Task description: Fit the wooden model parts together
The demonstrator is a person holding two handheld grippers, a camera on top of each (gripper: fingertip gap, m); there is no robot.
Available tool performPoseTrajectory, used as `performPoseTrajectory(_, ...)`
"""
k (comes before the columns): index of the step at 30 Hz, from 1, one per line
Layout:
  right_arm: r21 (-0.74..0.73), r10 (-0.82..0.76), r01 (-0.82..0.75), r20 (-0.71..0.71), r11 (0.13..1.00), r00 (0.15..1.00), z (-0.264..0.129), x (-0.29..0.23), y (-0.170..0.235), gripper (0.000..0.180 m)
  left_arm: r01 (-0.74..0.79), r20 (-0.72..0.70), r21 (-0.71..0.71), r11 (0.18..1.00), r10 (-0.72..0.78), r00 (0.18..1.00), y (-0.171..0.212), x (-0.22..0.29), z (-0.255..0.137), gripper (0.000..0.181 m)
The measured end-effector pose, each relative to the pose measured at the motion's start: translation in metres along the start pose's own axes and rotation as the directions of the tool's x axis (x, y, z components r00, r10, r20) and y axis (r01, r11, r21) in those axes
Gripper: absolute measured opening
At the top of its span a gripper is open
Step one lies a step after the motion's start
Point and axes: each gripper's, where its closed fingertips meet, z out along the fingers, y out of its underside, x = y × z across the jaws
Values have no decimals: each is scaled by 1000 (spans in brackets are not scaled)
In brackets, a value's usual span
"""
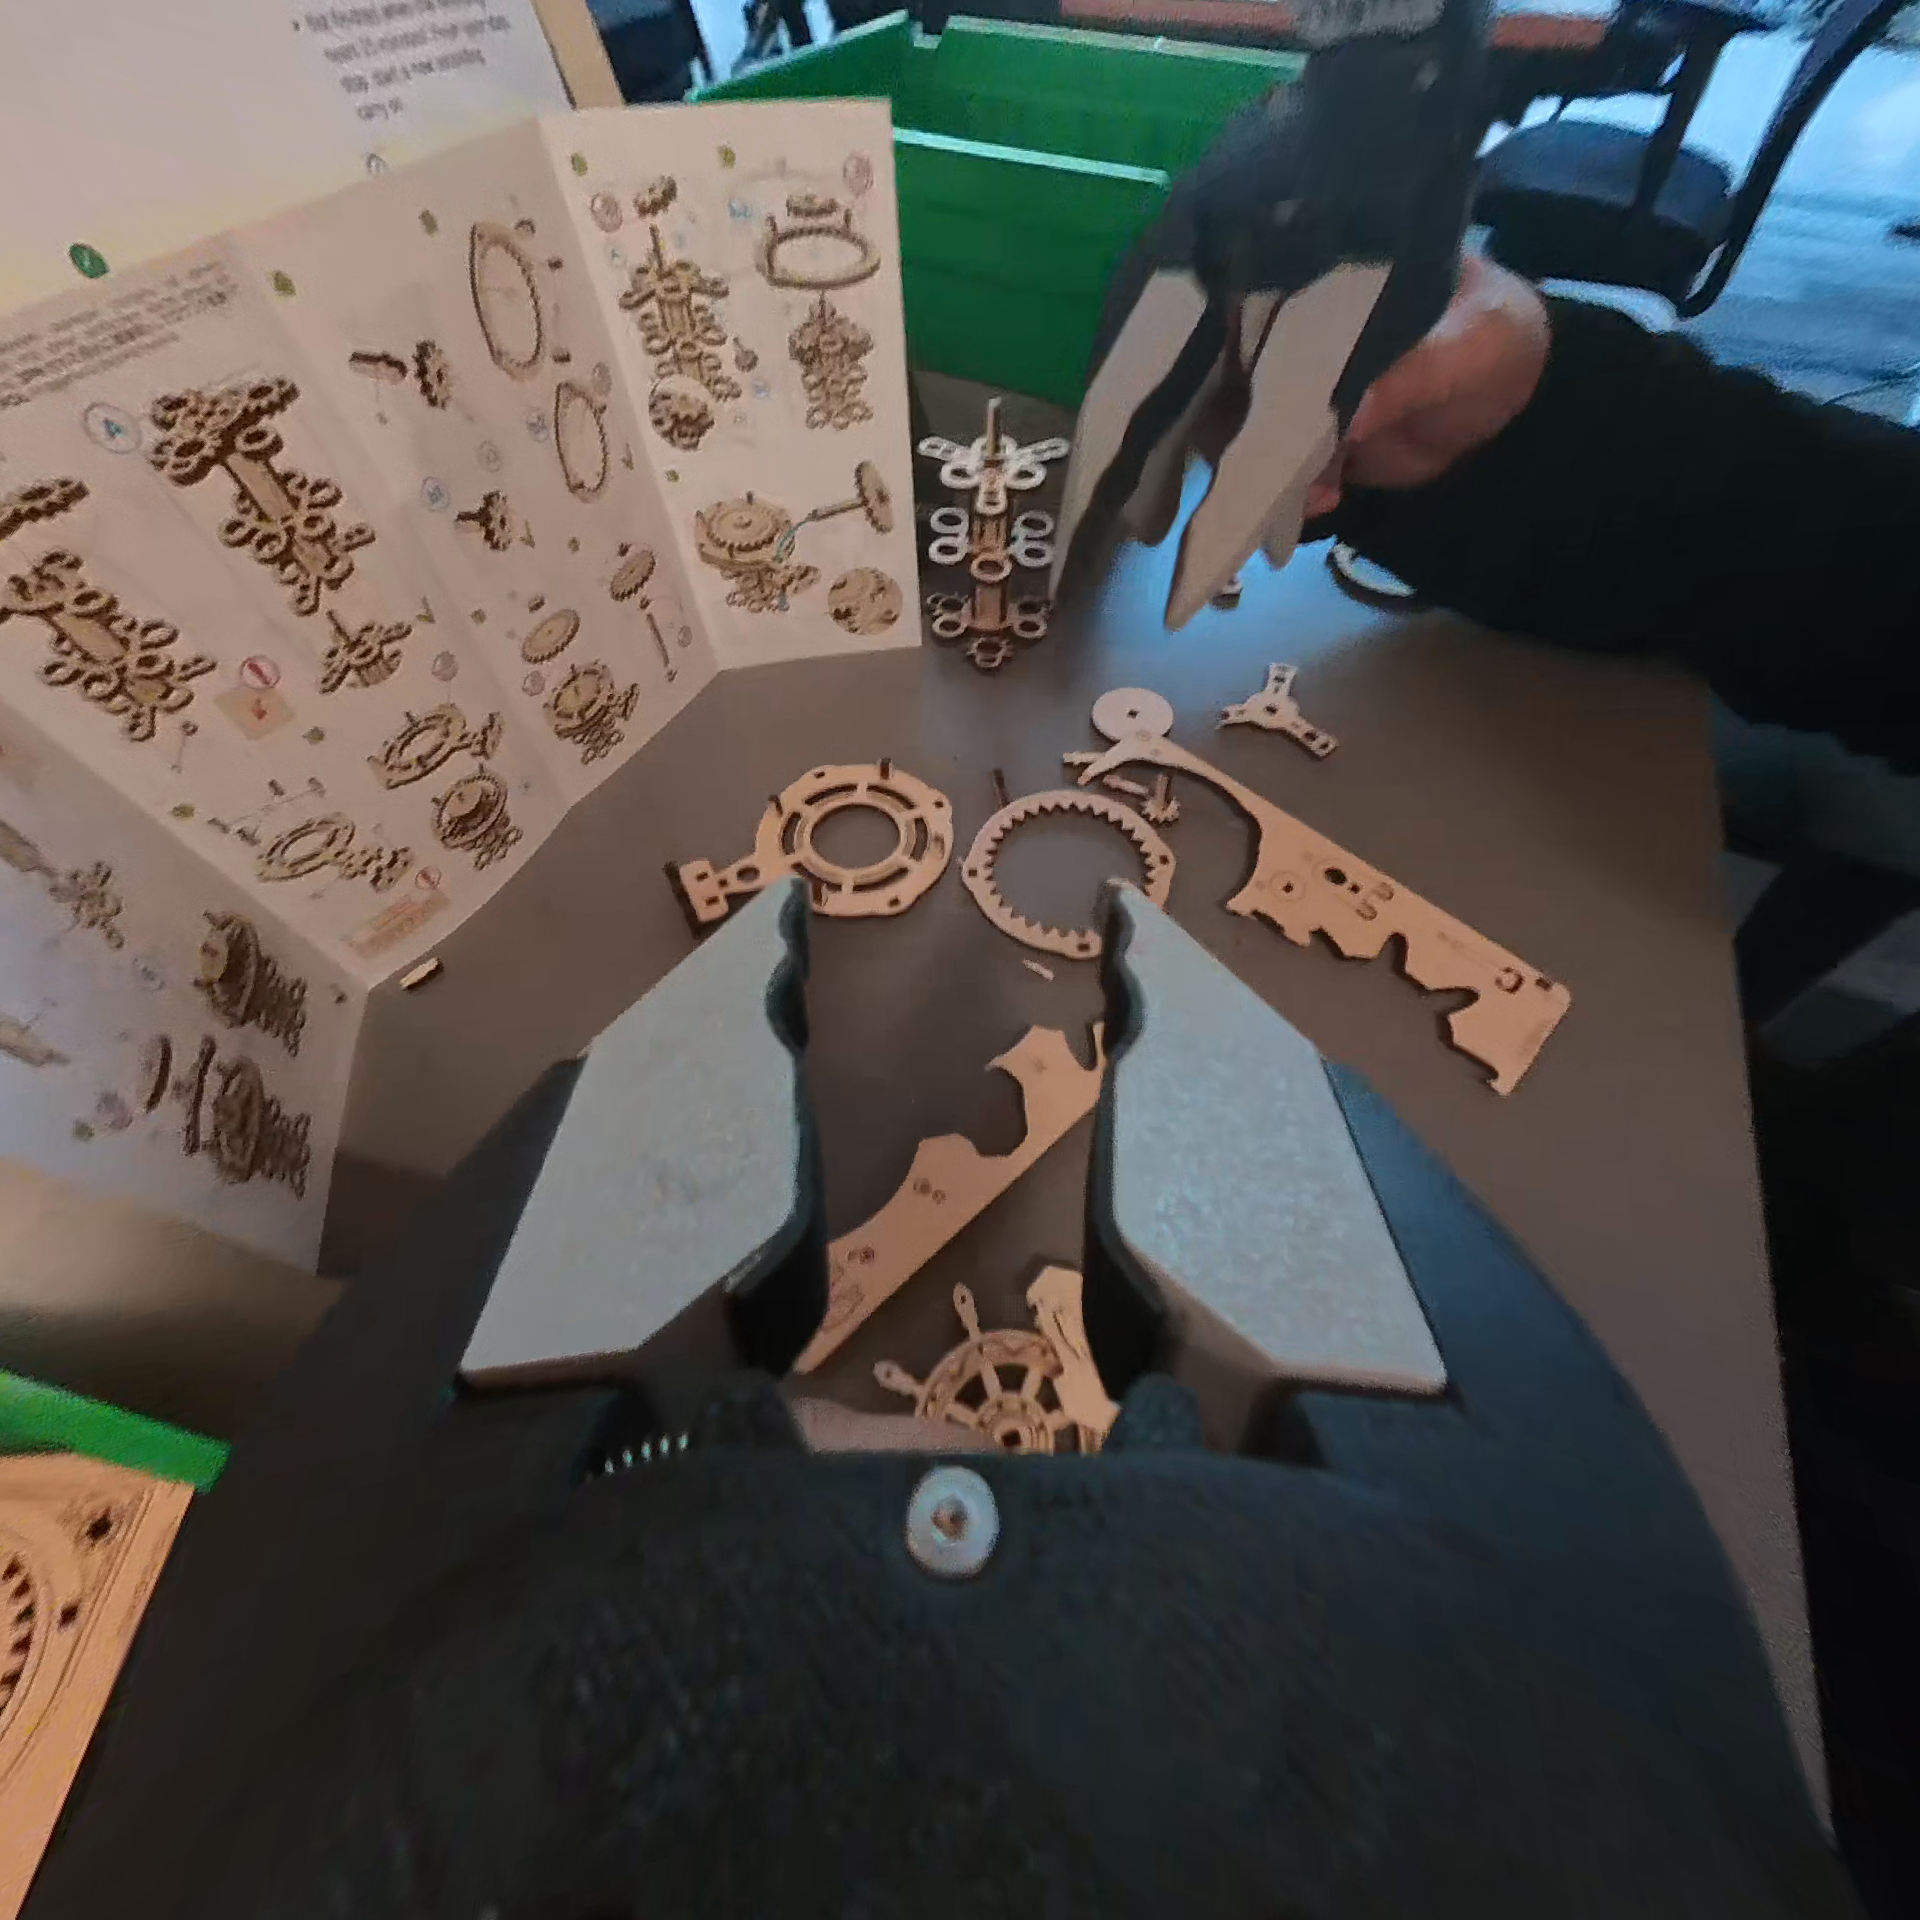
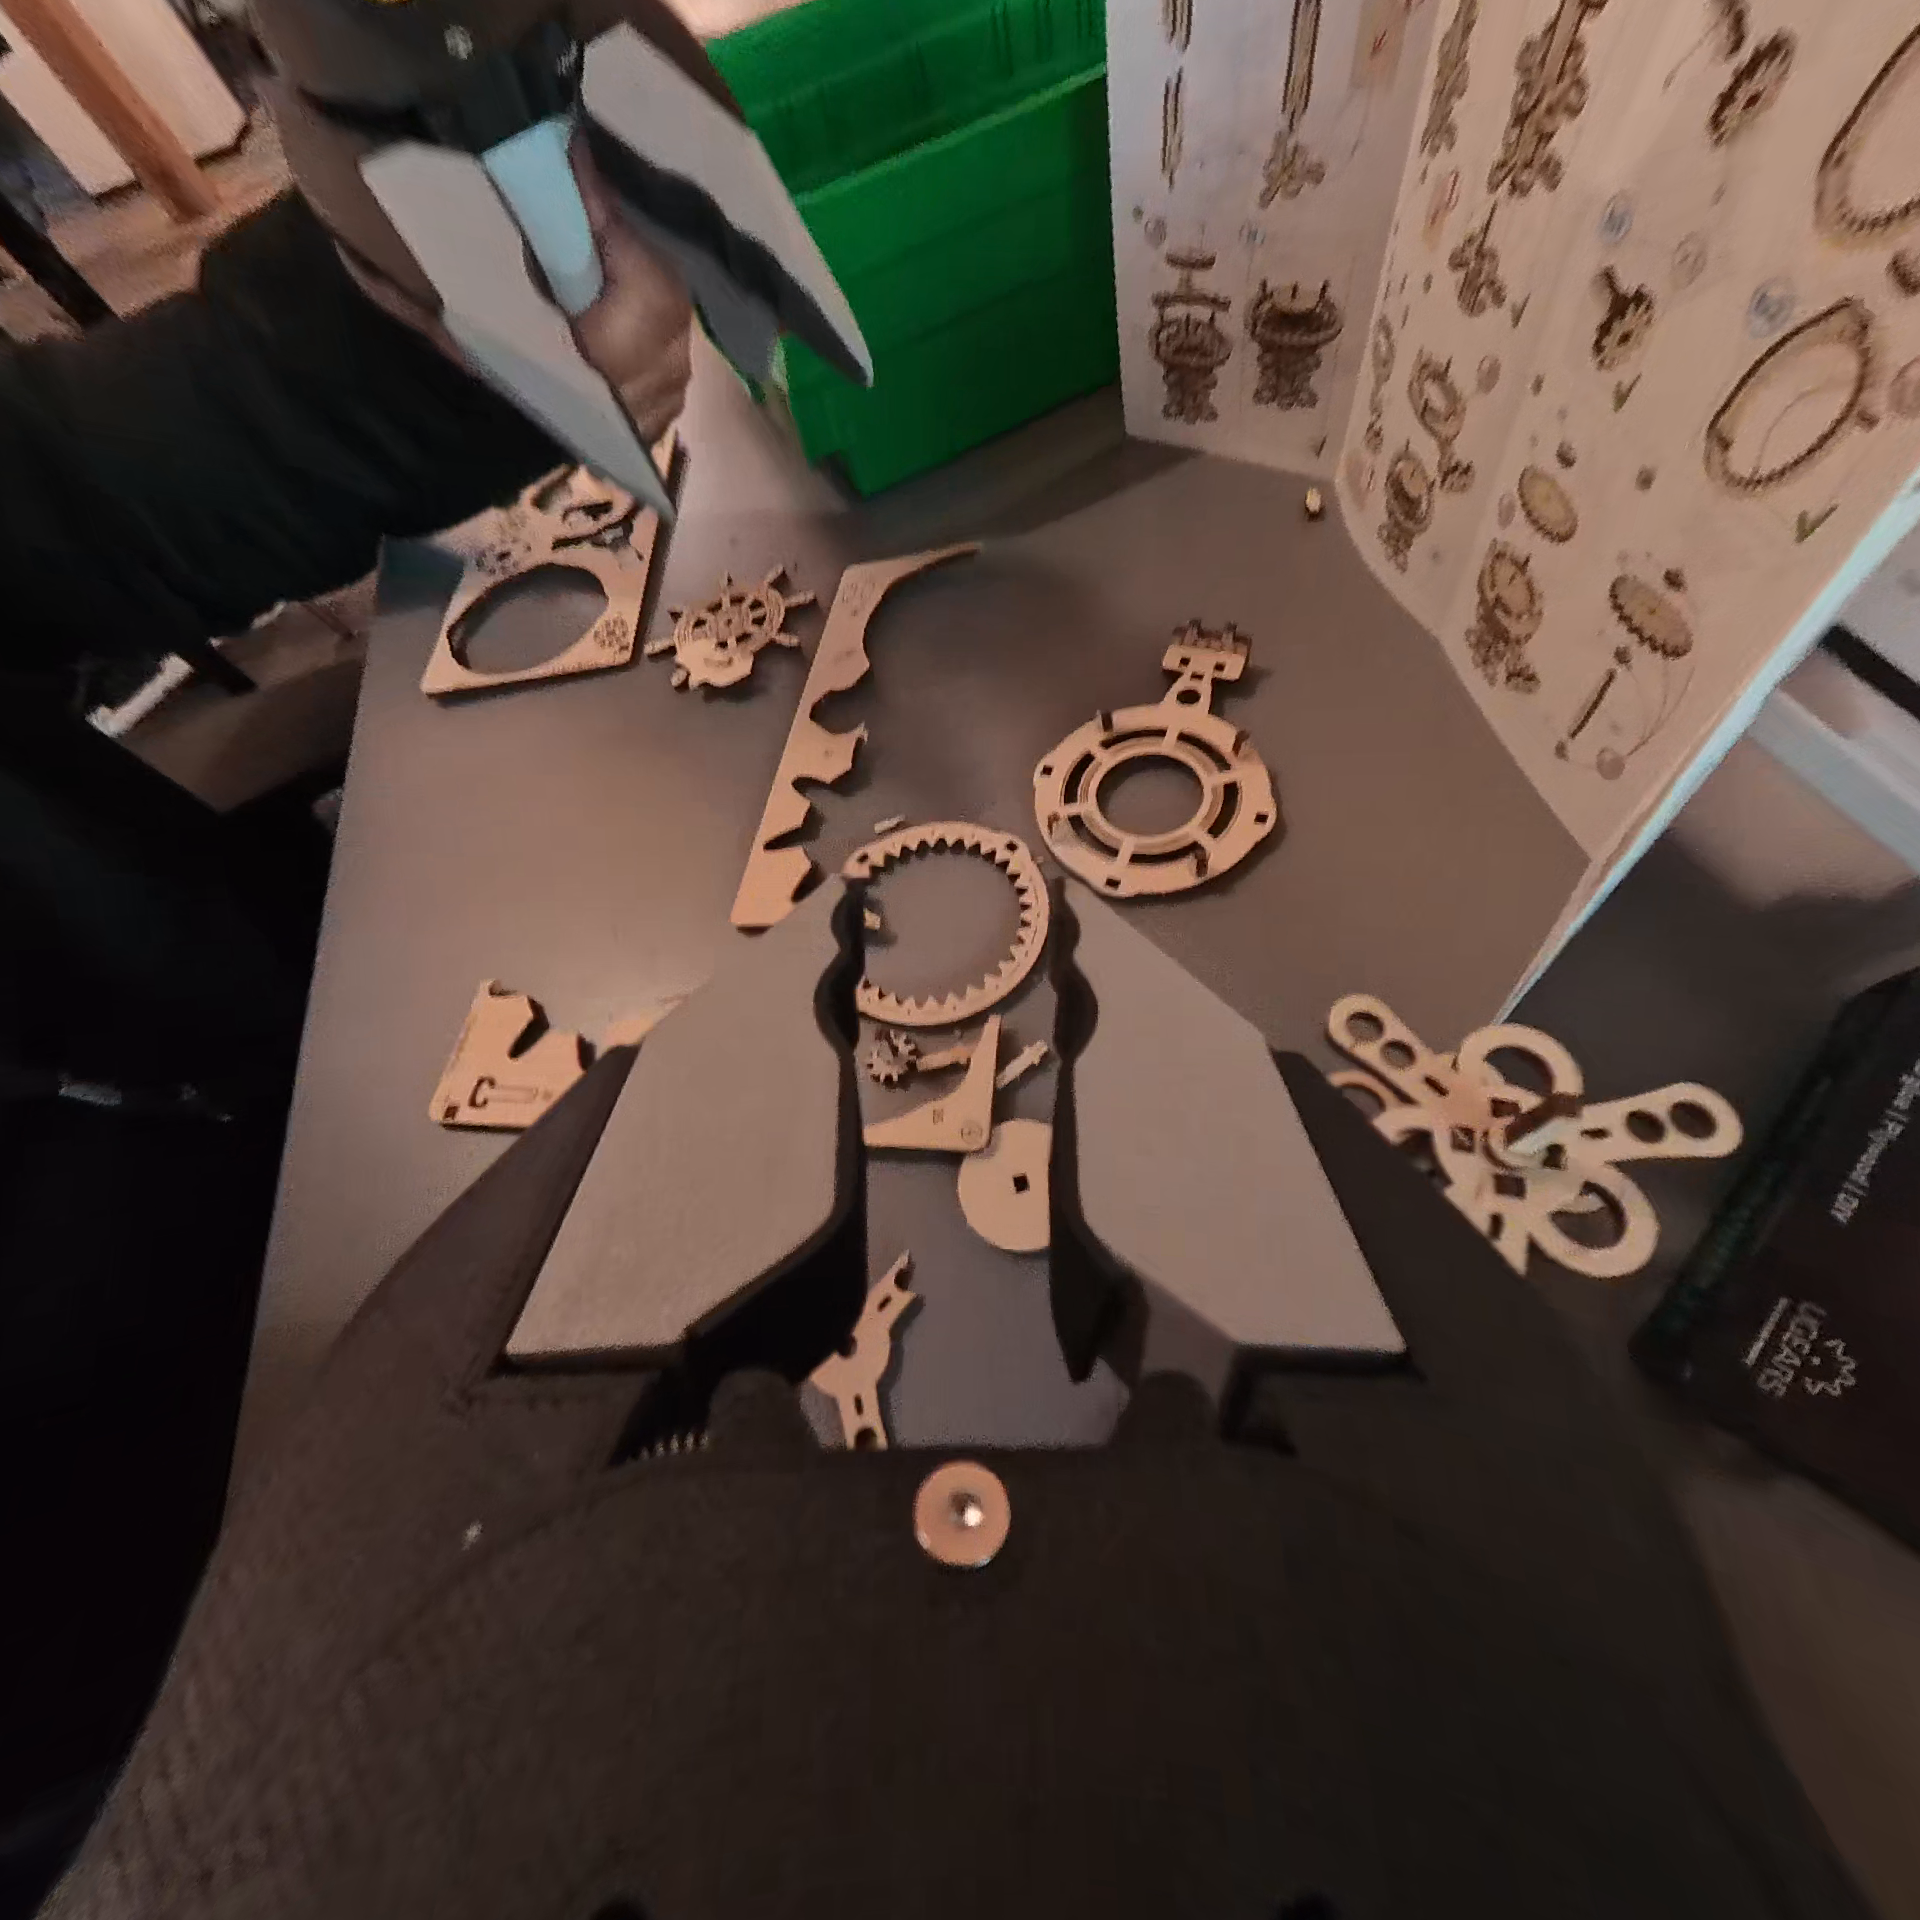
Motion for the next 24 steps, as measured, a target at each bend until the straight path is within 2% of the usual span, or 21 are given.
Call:
performPoseTrajectory(6, -56, -38, 33, -91, 998, 995, -1, 13, 9, 26, 12, -44, 116, 993, -7, 999, -9, -4, 11, 46)
performPoseTrajectory(12, 9, 4, -3, -75, 1000, 997, -13, 13, -2, 29, -20, 4, -38, 999, 20, 1000, 29, -7, 22, 44)
performPoseTrajectory(18, -75, -11, 7, -52, 997, 999, -5, 10, 12, 30, -2, -17, -111, 994, 0, 1000, 43, -2, 26, 44)
performPoseTrajectory(24, -152, -21, 20, -7, 988, 1000, 3, 2, 27, 27, -48, -87, -222, 974, 29, 996, 65, 15, 36, 44)
